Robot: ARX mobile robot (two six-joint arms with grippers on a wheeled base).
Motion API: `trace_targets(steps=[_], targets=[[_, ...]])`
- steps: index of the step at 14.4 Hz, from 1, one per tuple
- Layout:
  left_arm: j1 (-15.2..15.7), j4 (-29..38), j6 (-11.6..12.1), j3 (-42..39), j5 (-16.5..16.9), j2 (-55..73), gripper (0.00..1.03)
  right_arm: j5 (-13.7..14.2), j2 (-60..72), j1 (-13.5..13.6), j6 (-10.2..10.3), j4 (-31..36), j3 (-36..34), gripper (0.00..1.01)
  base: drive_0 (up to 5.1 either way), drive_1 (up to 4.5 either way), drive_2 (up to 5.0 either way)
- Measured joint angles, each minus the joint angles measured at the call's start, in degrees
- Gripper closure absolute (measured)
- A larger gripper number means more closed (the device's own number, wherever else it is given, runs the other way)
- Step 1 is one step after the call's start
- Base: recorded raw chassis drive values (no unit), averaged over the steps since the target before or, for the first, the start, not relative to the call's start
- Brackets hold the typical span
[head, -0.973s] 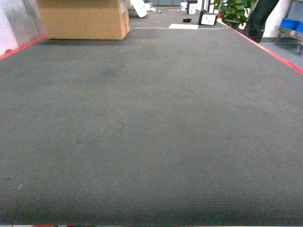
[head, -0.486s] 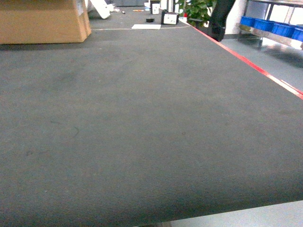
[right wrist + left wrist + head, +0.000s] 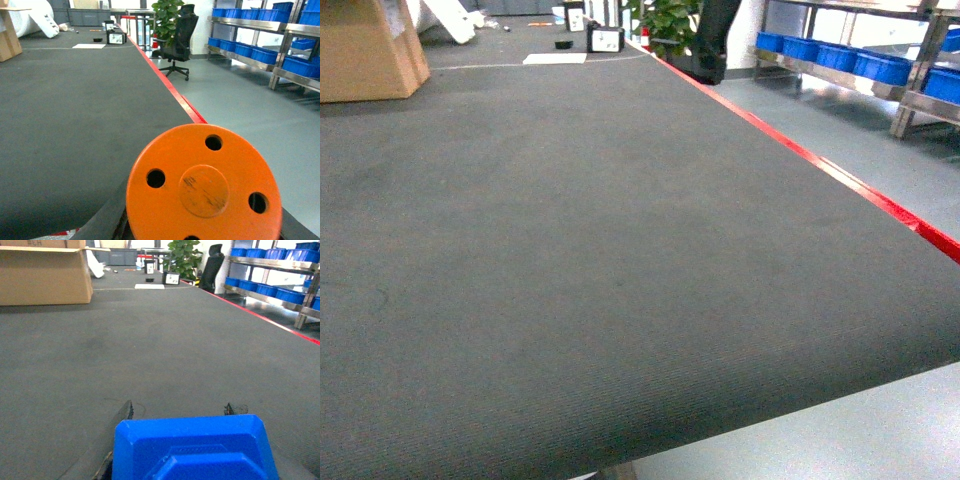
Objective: Sort blue parts and orange caps into right shelf containers
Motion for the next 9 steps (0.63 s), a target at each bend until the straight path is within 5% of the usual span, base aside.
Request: trace_targets(steps=[9], targets=[[0.0, 0.0, 0.0, 0.0, 0.0, 0.0, 0.59, 0.0, 0.0, 0.0, 0.0, 0.0, 0.0, 0.57, -1.6, -1.59, -1.6]])
